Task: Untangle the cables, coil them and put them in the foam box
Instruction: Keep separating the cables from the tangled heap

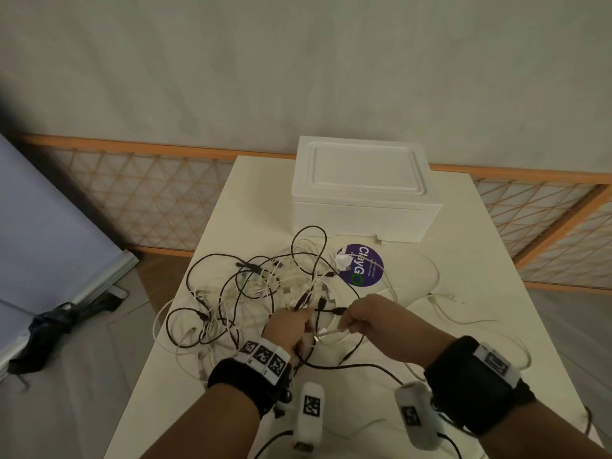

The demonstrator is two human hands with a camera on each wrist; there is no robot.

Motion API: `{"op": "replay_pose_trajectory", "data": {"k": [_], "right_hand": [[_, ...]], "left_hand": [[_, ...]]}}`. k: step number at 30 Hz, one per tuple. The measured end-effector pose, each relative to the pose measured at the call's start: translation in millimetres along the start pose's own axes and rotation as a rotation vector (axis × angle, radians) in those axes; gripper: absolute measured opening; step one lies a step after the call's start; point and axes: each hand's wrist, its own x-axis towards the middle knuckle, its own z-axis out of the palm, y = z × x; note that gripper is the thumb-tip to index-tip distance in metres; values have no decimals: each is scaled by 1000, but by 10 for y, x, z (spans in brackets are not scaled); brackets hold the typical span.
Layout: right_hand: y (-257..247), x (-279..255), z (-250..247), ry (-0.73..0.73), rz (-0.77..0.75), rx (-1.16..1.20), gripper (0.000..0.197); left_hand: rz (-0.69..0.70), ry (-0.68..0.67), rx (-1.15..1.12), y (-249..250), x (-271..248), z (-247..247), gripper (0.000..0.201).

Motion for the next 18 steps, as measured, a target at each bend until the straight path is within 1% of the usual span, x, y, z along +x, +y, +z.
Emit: {"op": "replay_pose_trajectory", "data": {"k": [2,3,5,6,7,9,10,11,12,14,15,17,18], "right_hand": [[44,-47,-38,-14,-14,24,21],[61,-71,-68,-32,-16,33,19],[76,-126,-108,-82,-12,48,17],[89,-156,-113,-123,2,25,18],[96,-181,-99,-170,40,-66,19],[94,-176,-19,-218,129,-465,24],[86,-146,37,-204,192,-622,27],[68,-85,113,-155,257,-642,29],[48,-2,201,-66,297,-561,31],[-19,201,373,101,335,-279,28],[-53,305,447,121,348,-204,26],[-87,421,537,91,375,-137,22],[-70,443,559,87,367,-132,20]], "left_hand": [[39,-7,123,9,-22,-49,30],[54,-16,145,7,-33,-56,28],[62,-51,119,10,-74,-35,28],[63,-67,60,6,-84,-15,30],[55,-77,-25,14,-96,9,30],[19,-83,-169,36,-91,55,20],[12,-88,-206,54,-87,80,17],[15,-95,-219,70,-98,108,15],[20,-93,-224,87,-104,139,16],[7,-76,-242,117,-119,190,21],[-13,-70,-258,121,-116,210,22],[-39,-55,-268,121,-104,213,25],[-24,-56,-261,99,-74,200,33]]}}
